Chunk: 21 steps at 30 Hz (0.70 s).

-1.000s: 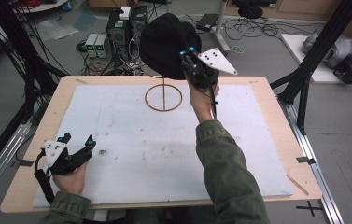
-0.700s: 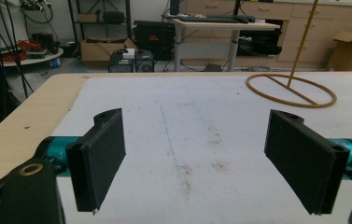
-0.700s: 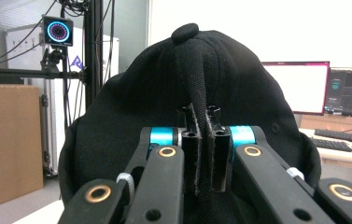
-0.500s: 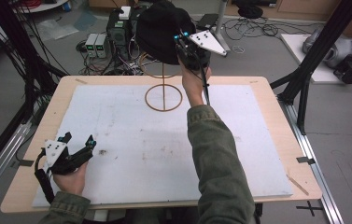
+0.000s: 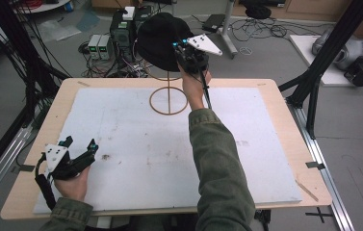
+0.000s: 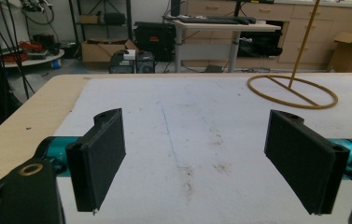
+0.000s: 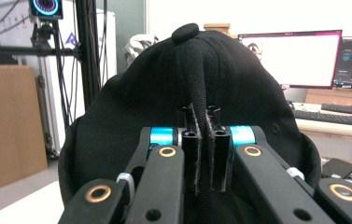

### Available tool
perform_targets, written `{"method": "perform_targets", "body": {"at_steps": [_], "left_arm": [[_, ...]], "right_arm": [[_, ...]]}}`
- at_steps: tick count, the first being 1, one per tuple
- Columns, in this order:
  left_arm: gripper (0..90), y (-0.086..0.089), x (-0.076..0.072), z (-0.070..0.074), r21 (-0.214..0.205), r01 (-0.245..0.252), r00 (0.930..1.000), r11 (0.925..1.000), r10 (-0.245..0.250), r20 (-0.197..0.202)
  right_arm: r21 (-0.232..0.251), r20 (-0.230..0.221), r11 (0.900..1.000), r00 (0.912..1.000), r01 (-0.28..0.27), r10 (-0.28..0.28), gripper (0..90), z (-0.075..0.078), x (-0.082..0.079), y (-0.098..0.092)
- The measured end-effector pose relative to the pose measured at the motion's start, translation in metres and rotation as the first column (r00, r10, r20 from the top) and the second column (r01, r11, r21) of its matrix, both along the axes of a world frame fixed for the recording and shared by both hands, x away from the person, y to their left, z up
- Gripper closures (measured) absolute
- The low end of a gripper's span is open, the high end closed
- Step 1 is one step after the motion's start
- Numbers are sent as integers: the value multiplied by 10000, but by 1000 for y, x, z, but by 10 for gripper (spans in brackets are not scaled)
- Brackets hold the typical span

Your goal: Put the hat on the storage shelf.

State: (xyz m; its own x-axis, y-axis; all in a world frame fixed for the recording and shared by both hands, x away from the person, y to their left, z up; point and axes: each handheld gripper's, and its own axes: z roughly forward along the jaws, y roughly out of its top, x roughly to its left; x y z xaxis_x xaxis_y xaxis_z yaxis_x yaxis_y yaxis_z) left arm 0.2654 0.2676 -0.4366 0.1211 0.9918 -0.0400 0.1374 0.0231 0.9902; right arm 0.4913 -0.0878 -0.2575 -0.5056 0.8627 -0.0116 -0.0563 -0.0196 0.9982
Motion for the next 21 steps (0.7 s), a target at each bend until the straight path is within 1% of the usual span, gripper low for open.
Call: {"method": "perform_targets", "body": {"at_steps": [2,5,9,10,15,16,17,21], "left_arm": [[206,0,0,0,3,-39,10000,10000,39,-19],[206,0,0,0,4,-47,10000,10000,47,-13],[206,0,0,0,12,-54,10000,10000,54,-21],[206,0,0,0,19,-46,10000,10000,46,-37],[206,0,0,0,43,-58,10000,10000,59,-37],[206,0,0,0,34,-53,10000,10000,53,-52],[206,0,0,0,24,-38,10000,10000,38,-47],[206,0,0,-1,9,41,10000,10000,-41,-71]], "right_arm": [[-130,-96,9999,10000,24,-25,875,-2,0,2],[-166,-161,9998,9998,122,-124,875,-6,1,3],[-99,-198,9999,9997,105,-107,874,-10,0,1],[-198,-344,9997,9993,108,-115,874,-12,0,0],[-364,-348,9993,9994,66,-78,873,-13,0,1],[-471,-419,9989,9991,54,-73,873,-13,1,3],[-471,-419,9989,9991,54,-73,872,-13,1,3],[-742,-715,9972,9974,27,-81,857,-17,2,5]]}}
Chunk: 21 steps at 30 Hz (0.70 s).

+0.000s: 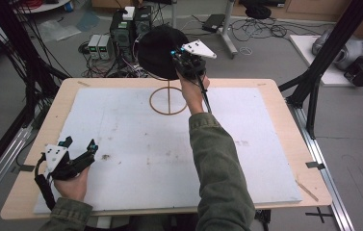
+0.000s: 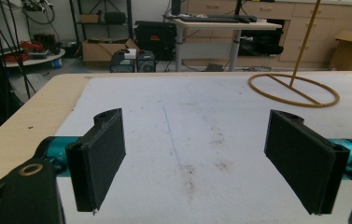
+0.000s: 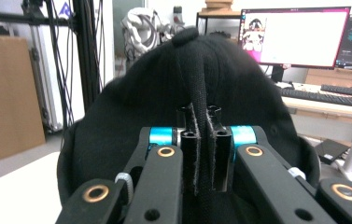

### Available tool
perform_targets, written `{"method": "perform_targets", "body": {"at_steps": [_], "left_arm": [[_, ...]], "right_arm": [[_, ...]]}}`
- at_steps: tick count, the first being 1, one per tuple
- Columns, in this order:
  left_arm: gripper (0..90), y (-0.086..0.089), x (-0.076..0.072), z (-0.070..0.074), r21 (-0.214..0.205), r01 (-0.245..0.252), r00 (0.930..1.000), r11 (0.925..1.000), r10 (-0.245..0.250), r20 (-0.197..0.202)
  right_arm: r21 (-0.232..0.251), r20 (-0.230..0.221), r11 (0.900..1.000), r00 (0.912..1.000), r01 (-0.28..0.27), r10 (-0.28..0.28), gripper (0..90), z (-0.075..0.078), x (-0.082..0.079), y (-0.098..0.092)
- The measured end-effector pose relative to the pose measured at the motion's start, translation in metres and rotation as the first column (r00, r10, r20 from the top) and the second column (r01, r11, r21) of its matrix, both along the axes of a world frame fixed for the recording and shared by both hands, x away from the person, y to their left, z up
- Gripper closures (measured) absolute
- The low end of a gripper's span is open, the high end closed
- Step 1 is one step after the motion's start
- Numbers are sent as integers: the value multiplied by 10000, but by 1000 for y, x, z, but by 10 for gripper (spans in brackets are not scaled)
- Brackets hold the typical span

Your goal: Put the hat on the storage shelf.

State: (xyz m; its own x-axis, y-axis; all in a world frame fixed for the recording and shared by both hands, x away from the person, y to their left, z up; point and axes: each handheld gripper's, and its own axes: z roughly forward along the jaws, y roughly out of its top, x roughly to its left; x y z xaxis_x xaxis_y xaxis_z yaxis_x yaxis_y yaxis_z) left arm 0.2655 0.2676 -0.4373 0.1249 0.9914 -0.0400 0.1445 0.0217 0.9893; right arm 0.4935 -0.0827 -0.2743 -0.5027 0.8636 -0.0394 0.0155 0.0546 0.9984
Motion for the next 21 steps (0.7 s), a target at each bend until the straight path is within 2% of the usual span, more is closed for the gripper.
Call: {"method": "perform_targets", "body": {"at_steps": [8,10,11,12,14,18,21], "left_arm": [[206,0,0,0,3,9,10000,10000,-9,10],[206,0,0,0,-2,8,10000,10000,-8,15],[206,0,0,0,-1,17,10000,10000,-17,5],[206,0,0,0,-45,31,10000,10000,-31,24],[206,0,0,0,-39,7,10000,10000,-7,39],[206,1,0,0,-26,-5,10000,10000,5,47],[206,1,0,0,-24,-13,10000,10000,13,61]], "right_arm": [[-69,-290,10000,9996,17,-19,822,-1,0,2],[-6,-370,10000,9993,66,-66,724,0,-1,0],[-6,-370,10000,9993,66,-66,724,0,-1,0],[10,-460,9999,9989,112,-112,642,0,-1,-1],[224,-747,9996,9971,-141,157,506,0,1,-4],[502,-969,9987,9953,60,-11,394,2,2,-13],[738,-1239,9973,9922,-16,108,309,3,5,-24]]}}
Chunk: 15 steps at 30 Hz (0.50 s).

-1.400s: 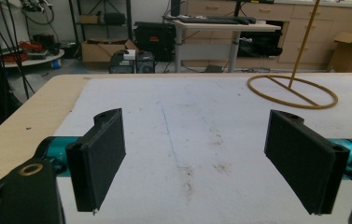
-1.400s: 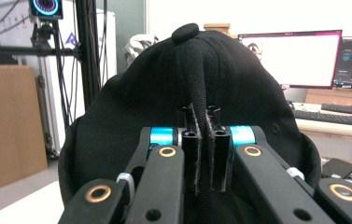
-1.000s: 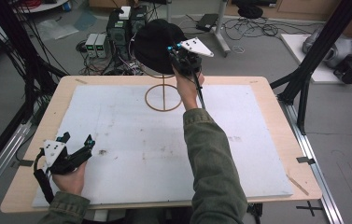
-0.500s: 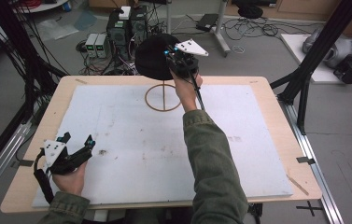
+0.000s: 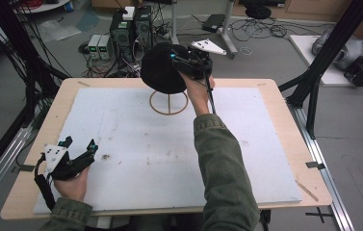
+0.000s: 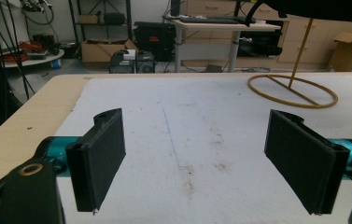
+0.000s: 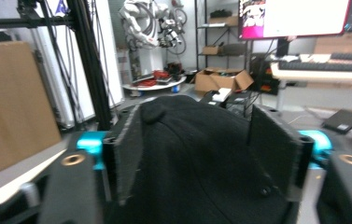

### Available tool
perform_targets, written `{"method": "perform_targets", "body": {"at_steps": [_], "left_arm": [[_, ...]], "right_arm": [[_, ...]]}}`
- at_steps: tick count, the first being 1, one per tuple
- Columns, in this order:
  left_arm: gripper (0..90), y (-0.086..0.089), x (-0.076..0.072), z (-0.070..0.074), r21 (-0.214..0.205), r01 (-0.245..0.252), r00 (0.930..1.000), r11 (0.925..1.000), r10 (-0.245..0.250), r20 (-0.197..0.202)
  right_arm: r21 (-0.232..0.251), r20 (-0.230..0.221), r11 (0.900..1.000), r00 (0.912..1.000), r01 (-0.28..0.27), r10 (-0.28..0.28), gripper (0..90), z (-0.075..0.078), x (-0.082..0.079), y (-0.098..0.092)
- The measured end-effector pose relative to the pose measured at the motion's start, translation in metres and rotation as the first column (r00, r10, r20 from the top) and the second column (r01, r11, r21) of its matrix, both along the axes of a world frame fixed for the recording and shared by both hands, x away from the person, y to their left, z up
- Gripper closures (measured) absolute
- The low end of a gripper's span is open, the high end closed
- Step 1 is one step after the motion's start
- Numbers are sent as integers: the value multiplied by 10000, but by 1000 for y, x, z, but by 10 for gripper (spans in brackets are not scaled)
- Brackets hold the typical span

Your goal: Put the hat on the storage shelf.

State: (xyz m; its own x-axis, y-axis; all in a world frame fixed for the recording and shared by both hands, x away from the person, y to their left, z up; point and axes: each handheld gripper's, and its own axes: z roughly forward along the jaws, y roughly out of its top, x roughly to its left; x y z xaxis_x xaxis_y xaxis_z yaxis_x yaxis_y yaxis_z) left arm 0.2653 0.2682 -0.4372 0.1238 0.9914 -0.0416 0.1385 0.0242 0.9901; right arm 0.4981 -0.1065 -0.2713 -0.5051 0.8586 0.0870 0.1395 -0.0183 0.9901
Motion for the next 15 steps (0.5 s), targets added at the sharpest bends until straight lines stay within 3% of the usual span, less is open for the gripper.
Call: {"method": "perform_targets", "body": {"at_steps": [1,4,5,9,11,15], "left_arm": [[206,0,0,0,1,7,10000,10000,-7,-26],[206,0,0,0,0,12,10000,10000,-12,-22],[206,0,0,0,1,12,10000,10000,-12,-22],[206,0,0,0,-10,-11,10000,10000,11,-23],[206,1,0,1,-28,-47,10000,10000,47,11],[206,2,-1,1,-96,-90,10000,9999,90,34]], "right_arm": [[-145,-53,9999,10000,-39,38,252,0,0,-3],[-673,25,9947,9970,778,-778,113,-1,-1,-6],[-1019,17,9920,9972,746,-748,108,-1,-2,-9],[-1332,-411,9906,9985,300,-358,106,0,-6,-16],[-1387,-111,9898,9994,310,-328,106,0,-13,-23],[-1277,-131,9914,9994,302,-321,106,-1,-22,-34]]}}
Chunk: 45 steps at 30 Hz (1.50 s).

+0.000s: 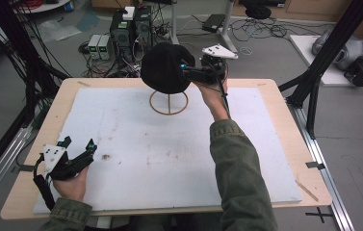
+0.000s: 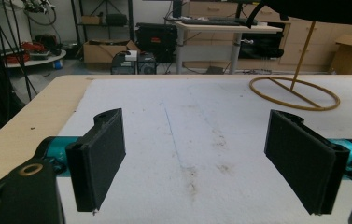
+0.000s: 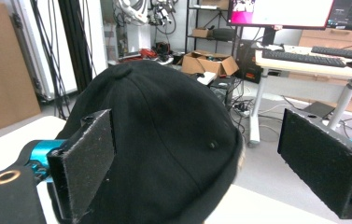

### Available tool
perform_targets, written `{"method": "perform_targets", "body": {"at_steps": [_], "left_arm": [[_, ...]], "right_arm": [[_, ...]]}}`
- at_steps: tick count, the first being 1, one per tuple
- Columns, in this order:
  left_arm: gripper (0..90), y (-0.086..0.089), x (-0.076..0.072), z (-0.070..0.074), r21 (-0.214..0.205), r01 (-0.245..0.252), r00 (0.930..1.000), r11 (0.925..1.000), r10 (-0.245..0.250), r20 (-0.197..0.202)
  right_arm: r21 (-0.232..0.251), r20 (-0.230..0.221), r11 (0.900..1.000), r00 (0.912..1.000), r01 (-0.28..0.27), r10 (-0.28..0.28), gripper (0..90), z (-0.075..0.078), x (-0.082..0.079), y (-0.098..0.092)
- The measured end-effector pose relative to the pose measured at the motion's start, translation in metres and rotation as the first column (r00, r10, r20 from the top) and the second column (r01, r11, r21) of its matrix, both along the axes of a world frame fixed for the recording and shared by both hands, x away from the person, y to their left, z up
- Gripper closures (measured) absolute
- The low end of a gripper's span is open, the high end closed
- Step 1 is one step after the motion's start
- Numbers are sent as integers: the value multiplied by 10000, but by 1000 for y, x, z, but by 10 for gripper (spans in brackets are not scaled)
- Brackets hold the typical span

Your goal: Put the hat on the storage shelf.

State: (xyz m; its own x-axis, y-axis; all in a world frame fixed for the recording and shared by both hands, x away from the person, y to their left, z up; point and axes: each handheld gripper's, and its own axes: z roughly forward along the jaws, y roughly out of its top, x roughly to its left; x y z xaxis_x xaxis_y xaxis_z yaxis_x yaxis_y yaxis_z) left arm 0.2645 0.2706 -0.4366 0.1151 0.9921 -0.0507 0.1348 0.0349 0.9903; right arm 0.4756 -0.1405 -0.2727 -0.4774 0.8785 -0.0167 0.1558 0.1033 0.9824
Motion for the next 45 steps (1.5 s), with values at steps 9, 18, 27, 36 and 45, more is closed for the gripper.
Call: {"method": "perform_targets", "body": {"at_steps": [9,18,27,36,45], "left_arm": [[206,-1,-1,1,0,61,10000,10000,-61,-46],[206,-3,-1,0,40,126,9999,9999,-125,-82],[206,-4,0,0,13,120,9999,9999,-120,-100],[206,-4,0,0,3,75,9998,10000,-75,-163],[206,-5,0,-1,70,131,9997,9999,-130,-216]], "right_arm": [[377,476,9979,9974,524,-542,106,-9,-38,-45],[492,740,9978,9961,453,-488,106,-20,-78,-73],[596,786,9968,9952,531,-577,106,-43,-112,-98],[1033,493,9929,9967,594,-647,106,-76,-136,-120],[1269,448,9899,9966,637,-699,106,-97,-160,-134]]}}
